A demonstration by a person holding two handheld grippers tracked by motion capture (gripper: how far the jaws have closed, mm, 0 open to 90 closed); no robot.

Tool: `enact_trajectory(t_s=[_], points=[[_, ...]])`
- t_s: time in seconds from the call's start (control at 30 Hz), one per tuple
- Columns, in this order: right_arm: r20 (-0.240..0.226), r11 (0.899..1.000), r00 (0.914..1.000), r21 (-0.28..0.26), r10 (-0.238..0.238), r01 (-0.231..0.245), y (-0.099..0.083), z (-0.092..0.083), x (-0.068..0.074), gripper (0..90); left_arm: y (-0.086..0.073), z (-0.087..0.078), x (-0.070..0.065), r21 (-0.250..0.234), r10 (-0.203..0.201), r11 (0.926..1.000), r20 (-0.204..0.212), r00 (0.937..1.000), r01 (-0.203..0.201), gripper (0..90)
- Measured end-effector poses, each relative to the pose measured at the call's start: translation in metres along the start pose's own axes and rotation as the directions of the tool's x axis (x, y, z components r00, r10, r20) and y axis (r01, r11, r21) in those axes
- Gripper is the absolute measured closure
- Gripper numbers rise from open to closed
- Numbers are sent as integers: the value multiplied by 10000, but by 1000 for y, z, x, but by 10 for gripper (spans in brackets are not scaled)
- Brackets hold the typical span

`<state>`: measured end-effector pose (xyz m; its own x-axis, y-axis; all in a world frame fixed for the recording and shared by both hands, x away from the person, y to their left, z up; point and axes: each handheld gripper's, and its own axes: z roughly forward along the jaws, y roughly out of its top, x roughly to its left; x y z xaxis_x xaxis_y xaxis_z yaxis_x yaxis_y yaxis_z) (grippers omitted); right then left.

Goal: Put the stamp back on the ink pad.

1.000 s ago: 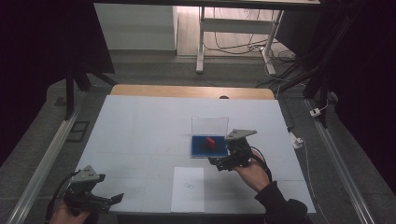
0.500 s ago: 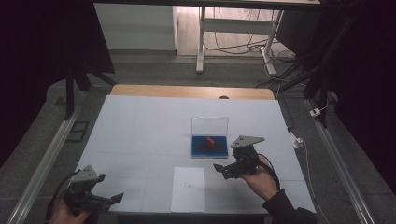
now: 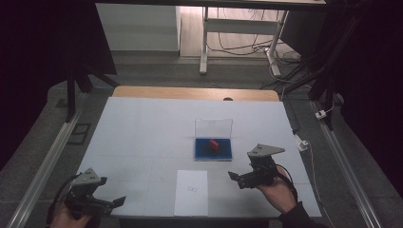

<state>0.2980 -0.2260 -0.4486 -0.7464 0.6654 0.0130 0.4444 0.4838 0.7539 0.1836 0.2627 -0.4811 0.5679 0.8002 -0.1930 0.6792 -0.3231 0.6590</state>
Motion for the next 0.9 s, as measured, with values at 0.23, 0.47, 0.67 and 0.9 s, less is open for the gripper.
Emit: enact_trajectory(t_s=[0.23, 0.47, 0.67, 0.9], points=[[290, 9992, 9988, -99, 395, -393, -15, -19, -4, 0, 0, 0, 0, 14, -11, 10000, -11, 10000, 11, 6], [549, 9956, 9942, -191, 922, -912, -31, -36, -9, 0, 0, 0, 0, 49, -7, 10000, -21, 10000, 7, 6], [828, 9924, 9891, -230, 1221, -1206, -42, -50, -12, 0, 0, 0, 0, 33, -13, 10000, -20, 10000, 13, 6], [1233, 9890, 9813, -224, 1480, -1464, -55, -64, -13, 0, 0, 0, 0, 20, -20, 10000, -11, 10000, 20, 5]])
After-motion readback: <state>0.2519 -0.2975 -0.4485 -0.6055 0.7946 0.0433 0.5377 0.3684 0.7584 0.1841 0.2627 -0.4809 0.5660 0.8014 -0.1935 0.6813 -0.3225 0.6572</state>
